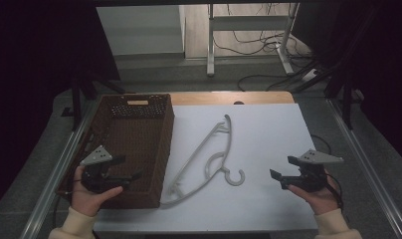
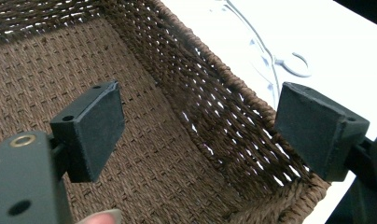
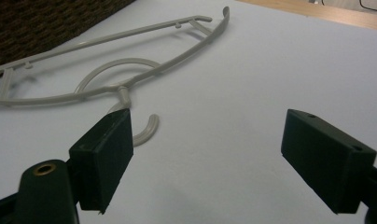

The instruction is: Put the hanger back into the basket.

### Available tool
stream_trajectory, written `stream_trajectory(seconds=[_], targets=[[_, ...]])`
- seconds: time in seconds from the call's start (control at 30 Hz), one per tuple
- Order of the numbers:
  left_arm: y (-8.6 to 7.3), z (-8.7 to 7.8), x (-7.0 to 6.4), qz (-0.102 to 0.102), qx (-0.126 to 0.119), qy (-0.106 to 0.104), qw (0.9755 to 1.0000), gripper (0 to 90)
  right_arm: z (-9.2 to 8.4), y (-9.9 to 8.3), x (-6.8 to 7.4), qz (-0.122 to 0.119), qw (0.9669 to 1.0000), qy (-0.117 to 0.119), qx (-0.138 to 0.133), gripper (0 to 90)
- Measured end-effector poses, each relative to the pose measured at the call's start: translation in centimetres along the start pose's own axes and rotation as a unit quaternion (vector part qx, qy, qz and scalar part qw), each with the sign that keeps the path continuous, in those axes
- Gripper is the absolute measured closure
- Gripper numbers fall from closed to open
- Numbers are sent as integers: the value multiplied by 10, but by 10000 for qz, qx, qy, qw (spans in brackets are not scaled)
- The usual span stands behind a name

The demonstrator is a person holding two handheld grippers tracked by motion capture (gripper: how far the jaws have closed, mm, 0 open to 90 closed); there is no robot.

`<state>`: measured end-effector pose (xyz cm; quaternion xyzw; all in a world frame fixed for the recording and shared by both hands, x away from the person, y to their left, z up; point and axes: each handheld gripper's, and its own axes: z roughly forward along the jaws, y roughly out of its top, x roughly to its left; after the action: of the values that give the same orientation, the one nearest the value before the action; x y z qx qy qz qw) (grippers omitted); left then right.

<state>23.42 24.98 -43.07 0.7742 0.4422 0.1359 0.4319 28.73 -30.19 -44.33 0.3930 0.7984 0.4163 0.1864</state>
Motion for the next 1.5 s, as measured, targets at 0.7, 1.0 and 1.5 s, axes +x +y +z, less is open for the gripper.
stream_trajectory(seconds=[0.7, 1.0, 1.5], targets=[[-2, -9, -4, 12, -37, 93, 9999, 159, 7, 2, 2, -47, 9999, -13, 116, 172], [-2, -10, -5, -28, -69, 50, 10000, 160, 10, 2, -1, -37, 9998, 7, 170, 174], [8, -10, -21, 147, -75, -62, 9998, 162, 12, 1, 1, -71, 9997, 17, 218, 174]])
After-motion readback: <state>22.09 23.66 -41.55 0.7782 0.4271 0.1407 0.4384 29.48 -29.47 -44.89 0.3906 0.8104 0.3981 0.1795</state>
